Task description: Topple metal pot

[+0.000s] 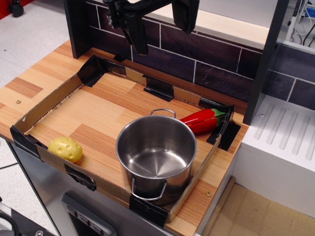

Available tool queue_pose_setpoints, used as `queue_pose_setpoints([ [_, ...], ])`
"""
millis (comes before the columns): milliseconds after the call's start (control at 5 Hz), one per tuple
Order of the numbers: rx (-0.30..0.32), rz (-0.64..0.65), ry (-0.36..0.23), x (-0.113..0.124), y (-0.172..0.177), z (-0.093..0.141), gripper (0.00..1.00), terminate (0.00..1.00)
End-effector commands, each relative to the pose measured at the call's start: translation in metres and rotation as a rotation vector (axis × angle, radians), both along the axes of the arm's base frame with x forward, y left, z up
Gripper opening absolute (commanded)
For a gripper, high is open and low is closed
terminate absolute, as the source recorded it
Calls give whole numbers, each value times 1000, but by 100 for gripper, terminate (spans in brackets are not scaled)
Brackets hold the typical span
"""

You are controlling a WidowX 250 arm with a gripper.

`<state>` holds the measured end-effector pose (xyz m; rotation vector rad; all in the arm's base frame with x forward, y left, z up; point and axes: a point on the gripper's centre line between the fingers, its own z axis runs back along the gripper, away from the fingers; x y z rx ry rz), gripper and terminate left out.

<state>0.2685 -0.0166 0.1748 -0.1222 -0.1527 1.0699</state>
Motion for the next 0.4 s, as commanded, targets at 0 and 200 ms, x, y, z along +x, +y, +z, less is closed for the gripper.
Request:
queue_pose_setpoints([
  [0, 0, 0, 0, 0, 0, 0, 100, 0],
  [200, -46, 214, 6, 12, 1, 3, 100, 0],
])
